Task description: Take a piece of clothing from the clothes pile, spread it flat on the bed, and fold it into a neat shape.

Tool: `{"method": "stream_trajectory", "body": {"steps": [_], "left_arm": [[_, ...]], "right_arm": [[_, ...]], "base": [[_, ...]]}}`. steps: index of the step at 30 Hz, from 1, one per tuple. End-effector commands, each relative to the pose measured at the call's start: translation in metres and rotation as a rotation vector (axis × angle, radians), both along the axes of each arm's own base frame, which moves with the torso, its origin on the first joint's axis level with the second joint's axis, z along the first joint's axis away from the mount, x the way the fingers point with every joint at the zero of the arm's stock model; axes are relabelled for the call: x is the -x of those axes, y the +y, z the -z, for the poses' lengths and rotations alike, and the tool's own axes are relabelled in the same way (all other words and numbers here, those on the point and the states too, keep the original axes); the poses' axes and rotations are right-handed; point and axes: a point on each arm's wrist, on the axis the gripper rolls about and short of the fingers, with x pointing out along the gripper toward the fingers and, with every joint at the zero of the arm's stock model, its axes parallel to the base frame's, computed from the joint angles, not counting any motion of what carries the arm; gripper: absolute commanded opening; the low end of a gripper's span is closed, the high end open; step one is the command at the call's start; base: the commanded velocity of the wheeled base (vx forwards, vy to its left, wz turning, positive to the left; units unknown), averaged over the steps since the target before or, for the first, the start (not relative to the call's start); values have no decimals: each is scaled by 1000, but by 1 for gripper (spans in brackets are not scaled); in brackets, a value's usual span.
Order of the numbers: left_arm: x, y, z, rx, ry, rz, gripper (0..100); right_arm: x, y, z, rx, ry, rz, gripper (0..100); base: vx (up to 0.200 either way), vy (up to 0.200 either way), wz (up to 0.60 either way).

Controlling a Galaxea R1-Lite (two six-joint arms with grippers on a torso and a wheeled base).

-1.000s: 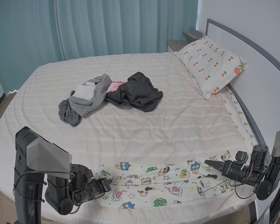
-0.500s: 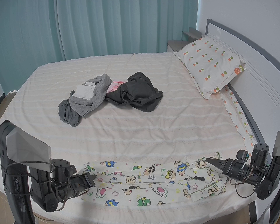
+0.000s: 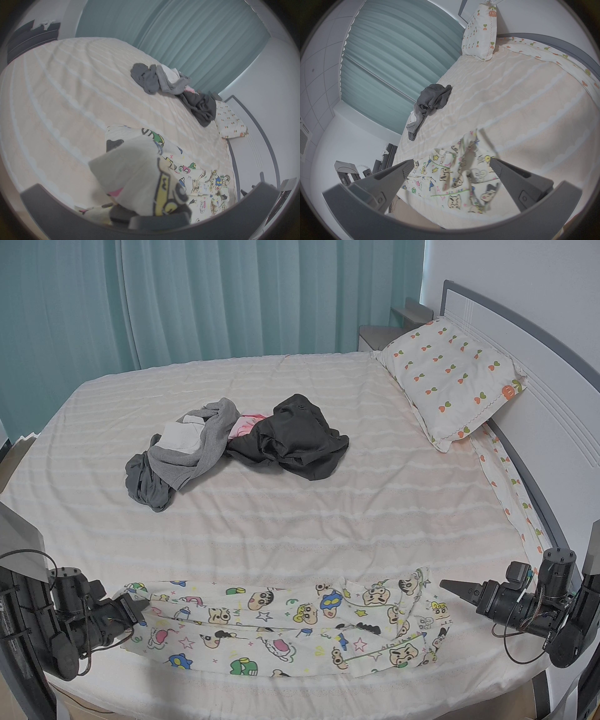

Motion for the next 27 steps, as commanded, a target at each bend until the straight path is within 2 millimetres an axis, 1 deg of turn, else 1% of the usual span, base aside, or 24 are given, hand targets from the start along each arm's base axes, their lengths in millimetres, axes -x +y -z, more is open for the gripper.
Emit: {"method": "stream_trajectory", "body": {"steps": [1, 2, 3, 4, 5, 7, 10, 12, 15, 18, 22, 23, 24, 27], "left_arm": [[9, 36, -14, -8, -71, -91, 0], [9, 36, -14, -8, -71, -91, 0], [12, 46, -17, -4, -89, -115, 0], [12, 48, -18, -3, -91, -120, 0], [15, 56, -19, 7, -100, -137, 0], [17, 63, -19, 12, -105, -154, 0], [19, 79, -21, 3, -124, -215, 0], [17, 82, -22, -3, -137, -227, 0], [18, 79, -25, -5, -144, -214, 0], [19, 64, -35, -9, -173, -159, 0], [21, 29, -50, -30, -217, -53, 0], [20, 24, -51, -38, -221, -45, 0], [17, 9, -54, -61, -224, -29, 0], [10, -24, -56, -96, -221, 25, 0]], "right_arm": [[-1, 0, 0, -2, -9, -1, 100], [-1, 0, 0, -2, -9, -1, 100], [-1, 0, 1, -2, -7, -2, 100], [-1, 0, 1, -1, -7, -1, 100], [-1, 0, 1, -1, -4, -2, 100], [-1, 0, 2, -1, -1, -2, 100], [-2, 0, 3, 0, 5, -2, 100], [-2, 0, 3, 0, 5, -2, 100], [-2, 0, 4, 0, 6, -2, 100], [-2, 0, 4, 1, 10, -2, 100], [-4, 1, 6, 1, 13, -2, 100], [-4, 1, 6, 1, 13, -2, 100], [-4, 1, 6, 1, 14, -2, 100], [-4, 1, 6, 1, 13, -2, 100]], "base": [[0, 0, 0], [0, 0, 0], [0, 0, 0], [0, 0, 0], [0, 0, 0], [0, 0, 0], [0, 0, 0], [0, 0, 0], [0, 0, 0], [0, 0, 0], [0, 0, 0], [0, 0, 0], [0, 0, 0], [0, 0, 0]]}}
